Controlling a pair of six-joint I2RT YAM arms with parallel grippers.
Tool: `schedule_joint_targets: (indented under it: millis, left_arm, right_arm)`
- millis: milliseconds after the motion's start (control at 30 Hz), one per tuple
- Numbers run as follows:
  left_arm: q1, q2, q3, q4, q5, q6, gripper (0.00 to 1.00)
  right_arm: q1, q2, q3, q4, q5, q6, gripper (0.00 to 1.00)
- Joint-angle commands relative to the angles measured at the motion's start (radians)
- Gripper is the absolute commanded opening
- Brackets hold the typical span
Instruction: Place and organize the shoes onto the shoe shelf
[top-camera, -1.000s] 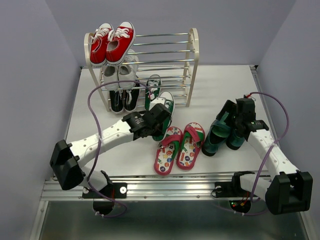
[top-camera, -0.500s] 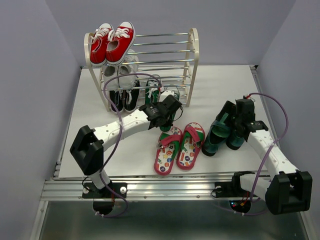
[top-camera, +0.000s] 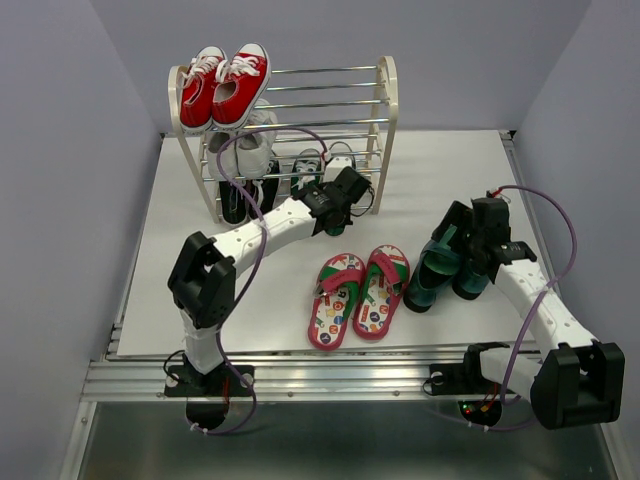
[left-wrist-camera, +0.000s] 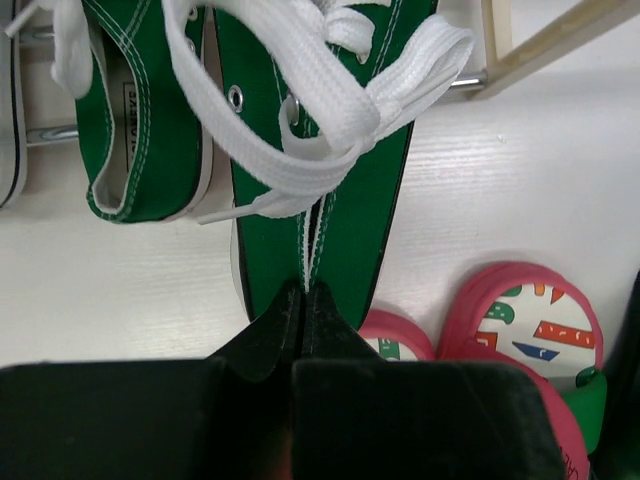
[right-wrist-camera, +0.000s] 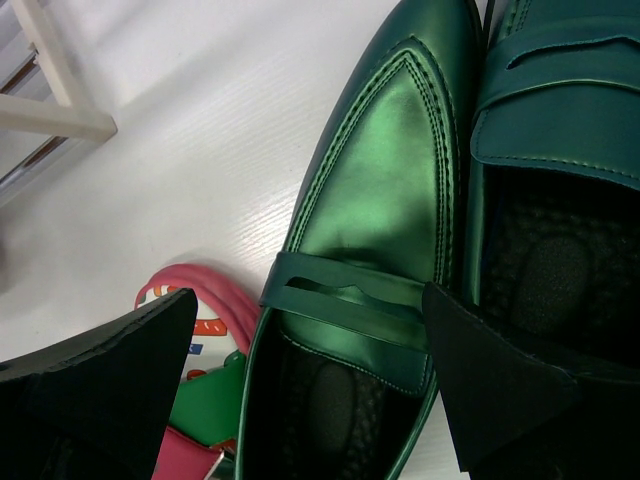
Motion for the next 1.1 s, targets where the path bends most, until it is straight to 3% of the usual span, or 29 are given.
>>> schedule_joint_targets:
  millis: [0,1067]
  left_arm:
    - [0.024,-0.011,0.105,0.102,-0.098,0.033,0.0]
    - [0.07,0.171,0.291,0.14,-0.112,0.053,0.0]
  right_arm:
    - [-0.002,-0.012,0.0,0.039,-0.011,-0.01,1.0]
    - [-0.002,-0.022,-0.002,0.039,0.002,-0.013,1.0]
